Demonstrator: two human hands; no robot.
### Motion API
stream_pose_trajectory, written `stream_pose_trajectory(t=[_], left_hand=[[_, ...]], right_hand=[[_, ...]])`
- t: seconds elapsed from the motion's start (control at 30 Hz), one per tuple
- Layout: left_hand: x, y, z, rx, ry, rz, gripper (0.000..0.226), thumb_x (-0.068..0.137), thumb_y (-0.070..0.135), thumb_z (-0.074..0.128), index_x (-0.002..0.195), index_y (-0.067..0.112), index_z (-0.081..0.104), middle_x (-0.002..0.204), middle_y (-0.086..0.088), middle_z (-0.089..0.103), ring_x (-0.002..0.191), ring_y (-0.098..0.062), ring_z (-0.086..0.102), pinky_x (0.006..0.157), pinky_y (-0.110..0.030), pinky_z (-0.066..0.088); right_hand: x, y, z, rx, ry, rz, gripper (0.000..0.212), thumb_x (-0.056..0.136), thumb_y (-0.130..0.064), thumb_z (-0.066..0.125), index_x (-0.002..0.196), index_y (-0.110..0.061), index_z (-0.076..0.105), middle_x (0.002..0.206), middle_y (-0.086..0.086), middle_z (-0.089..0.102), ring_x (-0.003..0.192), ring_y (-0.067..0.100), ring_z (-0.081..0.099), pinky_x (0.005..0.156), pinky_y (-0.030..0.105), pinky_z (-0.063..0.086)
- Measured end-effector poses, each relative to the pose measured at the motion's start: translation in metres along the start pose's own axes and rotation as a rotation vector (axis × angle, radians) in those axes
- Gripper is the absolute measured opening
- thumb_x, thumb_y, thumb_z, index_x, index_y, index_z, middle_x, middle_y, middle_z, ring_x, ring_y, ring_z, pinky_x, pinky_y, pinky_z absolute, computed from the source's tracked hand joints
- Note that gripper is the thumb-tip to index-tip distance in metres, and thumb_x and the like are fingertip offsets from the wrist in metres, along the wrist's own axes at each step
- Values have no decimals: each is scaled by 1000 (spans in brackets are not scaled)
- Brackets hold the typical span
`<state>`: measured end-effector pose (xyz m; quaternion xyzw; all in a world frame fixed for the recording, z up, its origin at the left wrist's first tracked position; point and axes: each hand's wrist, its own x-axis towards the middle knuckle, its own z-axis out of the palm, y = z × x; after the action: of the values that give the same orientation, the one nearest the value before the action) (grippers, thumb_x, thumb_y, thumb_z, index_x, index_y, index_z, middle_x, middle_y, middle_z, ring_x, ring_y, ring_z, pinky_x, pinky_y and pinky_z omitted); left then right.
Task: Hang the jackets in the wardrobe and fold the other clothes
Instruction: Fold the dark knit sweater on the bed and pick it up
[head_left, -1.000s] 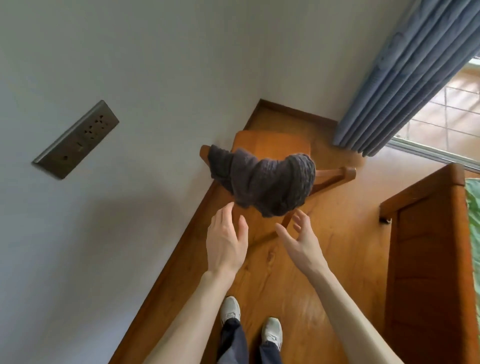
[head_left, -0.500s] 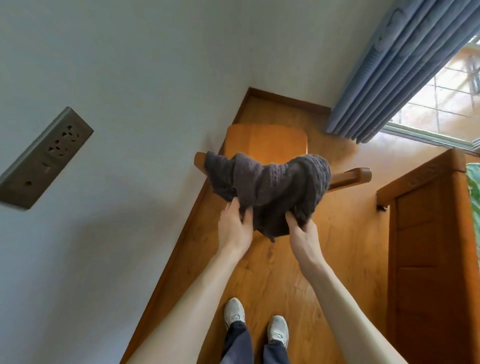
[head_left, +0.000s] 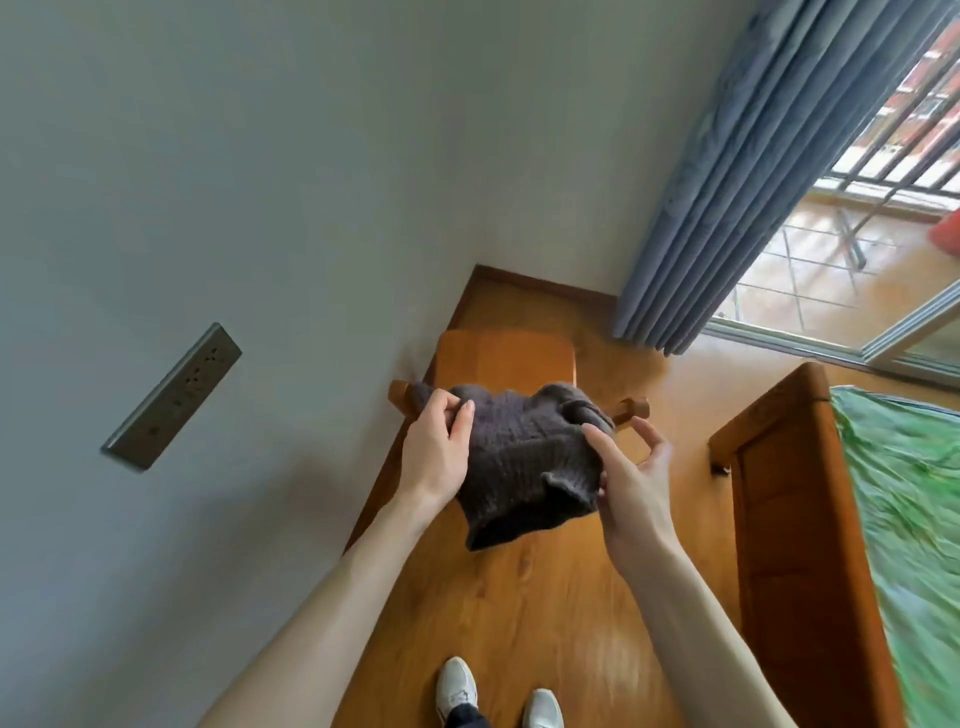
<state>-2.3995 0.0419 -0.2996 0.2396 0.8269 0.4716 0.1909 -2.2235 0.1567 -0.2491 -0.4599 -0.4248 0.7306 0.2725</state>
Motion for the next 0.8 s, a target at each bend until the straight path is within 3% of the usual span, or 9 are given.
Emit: stream_pose_trajectory(t=[0.1, 0.17, 0.27, 0.4, 0.5, 0.57, 0.67, 0.73, 0.8], left_hand=[[8, 22, -10, 59, -23, 57, 22, 110, 39, 48, 101, 21, 57, 91, 6, 69, 87, -12, 70, 73, -35, 63], [15, 35, -16, 51, -54, 85, 20, 109, 38, 50, 99, 22, 58, 92, 6, 71, 90, -12, 71, 75, -32, 62], [28, 60, -25, 53, -67, 121, 20, 109, 37, 52, 99, 22, 58, 93, 4, 71, 91, -12, 70, 77, -30, 61], [47, 97, -42, -34, -115, 148, 12, 107, 39, 55, 114, 31, 54, 105, -1, 74, 99, -16, 72, 86, -40, 64], [52, 124, -52, -113, -221, 137, 21, 109, 40, 50, 130, 41, 48, 118, 0, 71, 110, -19, 72, 95, -43, 62], [42, 142, -52, -188, -361, 153, 31, 112, 35, 42, 142, 45, 40, 125, 6, 67, 116, -13, 67, 104, -37, 57], [19, 162, -37, -191, -519, 267, 46, 111, 31, 47, 149, 48, 27, 142, 26, 51, 128, 7, 52, 108, -15, 43], [13, 167, -19, -65, -424, 422, 62, 102, 38, 64, 148, 51, 26, 141, 34, 46, 129, 13, 47, 102, -7, 41], [13, 173, -3, 32, -221, 546, 60, 97, 44, 70, 148, 41, 39, 137, 23, 55, 123, 8, 53, 101, -8, 46]], right_hand=[[-7, -29, 4, -133, -172, -164, 24, 106, -14, 56, 126, -22, 68, 116, 8, 72, 107, 27, 72, 85, 38, 63], [-6, -46, 5, -231, -270, -251, 35, 106, -3, 47, 125, -19, 72, 117, 5, 74, 111, 26, 71, 91, 38, 62], [-4, -75, 9, -459, -325, -506, 44, 97, 7, 61, 130, -21, 68, 117, -8, 74, 115, 14, 69, 92, 29, 59], [10, -113, 20, -733, -145, -842, 18, 94, -16, 76, 109, -23, 69, 100, -15, 70, 99, 2, 67, 85, 23, 60], [15, -147, 32, -722, -45, -946, 9, 102, -31, 65, 94, -26, 65, 84, -11, 66, 81, 11, 66, 73, 38, 61], [21, -172, 39, -711, 21, -981, 18, 104, -37, 60, 89, -27, 62, 78, -8, 64, 74, 16, 63, 68, 48, 58], [20, -203, 47, -706, 86, -999, 23, 100, -38, 61, 82, -25, 63, 70, -7, 63, 68, 16, 60, 64, 47, 55], [15, -216, 51, -709, 115, -1009, 24, 99, -37, 63, 78, -25, 64, 66, -8, 61, 64, 14, 58, 61, 41, 54], [7, -226, 49, -711, 120, -1019, 26, 99, -36, 65, 76, -24, 63, 61, -9, 57, 58, 8, 54, 56, 29, 47]])
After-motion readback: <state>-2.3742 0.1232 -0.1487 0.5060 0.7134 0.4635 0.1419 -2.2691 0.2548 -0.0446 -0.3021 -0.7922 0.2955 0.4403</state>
